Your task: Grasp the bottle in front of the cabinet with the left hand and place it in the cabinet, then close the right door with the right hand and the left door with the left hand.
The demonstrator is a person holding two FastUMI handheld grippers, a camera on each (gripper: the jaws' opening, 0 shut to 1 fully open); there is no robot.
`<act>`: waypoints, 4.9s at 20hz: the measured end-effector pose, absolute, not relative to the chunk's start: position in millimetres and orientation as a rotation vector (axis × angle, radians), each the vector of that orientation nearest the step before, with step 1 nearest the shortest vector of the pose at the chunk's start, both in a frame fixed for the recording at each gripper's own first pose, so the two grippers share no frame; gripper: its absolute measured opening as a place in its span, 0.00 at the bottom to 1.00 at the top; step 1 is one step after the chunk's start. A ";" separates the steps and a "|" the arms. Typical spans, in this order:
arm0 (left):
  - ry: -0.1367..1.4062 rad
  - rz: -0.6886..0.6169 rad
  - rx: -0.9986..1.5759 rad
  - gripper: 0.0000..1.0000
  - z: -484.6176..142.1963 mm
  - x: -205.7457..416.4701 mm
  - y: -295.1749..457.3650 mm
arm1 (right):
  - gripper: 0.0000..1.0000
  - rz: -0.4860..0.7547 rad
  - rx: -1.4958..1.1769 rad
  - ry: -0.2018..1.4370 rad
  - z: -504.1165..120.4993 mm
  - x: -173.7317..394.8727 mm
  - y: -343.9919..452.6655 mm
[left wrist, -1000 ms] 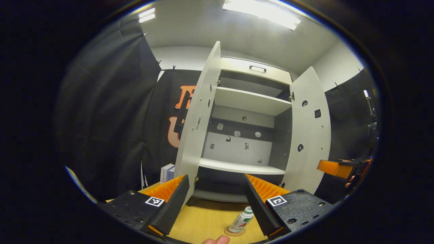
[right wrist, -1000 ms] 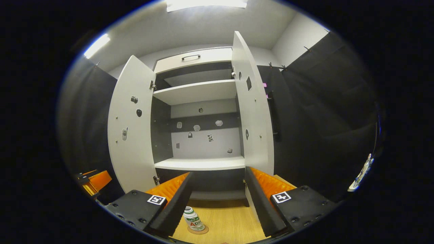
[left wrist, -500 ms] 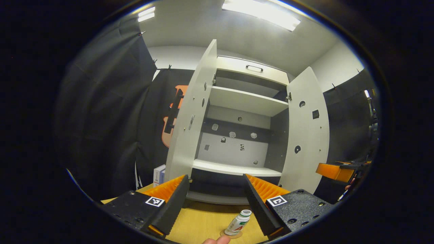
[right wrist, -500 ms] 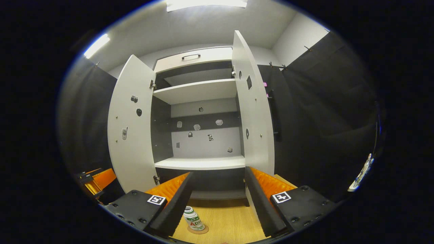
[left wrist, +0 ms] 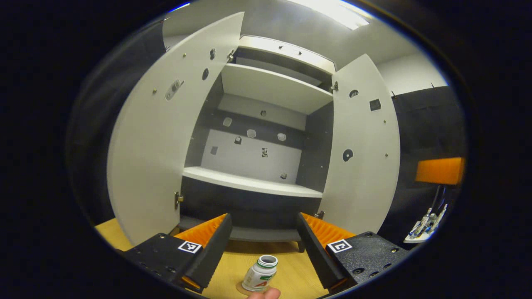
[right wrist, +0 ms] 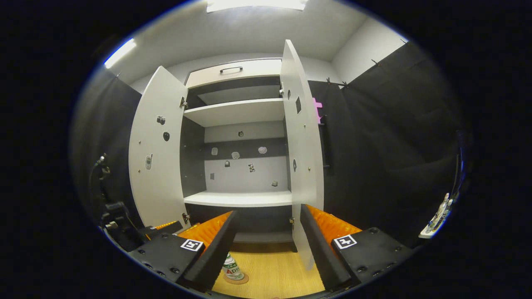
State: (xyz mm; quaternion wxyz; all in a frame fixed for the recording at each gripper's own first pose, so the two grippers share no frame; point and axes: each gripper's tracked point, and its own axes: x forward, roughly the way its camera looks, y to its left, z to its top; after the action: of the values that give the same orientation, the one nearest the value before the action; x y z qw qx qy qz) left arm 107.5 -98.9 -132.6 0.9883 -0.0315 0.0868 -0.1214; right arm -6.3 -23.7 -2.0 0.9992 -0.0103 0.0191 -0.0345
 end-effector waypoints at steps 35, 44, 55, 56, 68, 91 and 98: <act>0.403 -0.032 0.001 0.75 -198.1 36.5 -113.1 | 0.98 0.221 0.010 0.168 -41.6 19.9 -85.6; 0.187 -0.067 -0.001 0.75 3.8 111.3 -141.1 | 0.98 0.192 -0.008 0.166 -52.2 15.1 -130.4; 0.247 -0.204 -0.162 0.75 46.3 339.9 -164.7 | 0.98 -0.307 0.005 0.145 -47.6 -20.2 -240.5; 0.270 -0.197 -0.163 0.75 36.6 359.0 -163.2 | 0.98 -0.350 0.003 0.142 -47.2 -23.1 -246.2; 0.453 -0.154 -0.076 0.77 -77.9 448.1 -145.8 | 0.98 -0.579 -0.024 0.119 -35.3 -45.7 -267.3; 0.107 -0.140 0.013 0.95 15.2 411.6 -132.1 | 0.98 -0.526 0.006 0.156 -37.4 -48.5 -258.2; 0.004 -0.106 0.077 0.94 68.8 304.5 -118.4 | 0.94 -0.283 0.027 0.149 -32.4 6.1 -230.4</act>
State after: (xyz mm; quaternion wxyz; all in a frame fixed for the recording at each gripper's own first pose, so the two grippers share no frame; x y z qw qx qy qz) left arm 304.5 -118.4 68.8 0.9979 0.0383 0.0018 -0.0531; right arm 6.1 -230.4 -32.4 0.9871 0.0134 0.0744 -0.1409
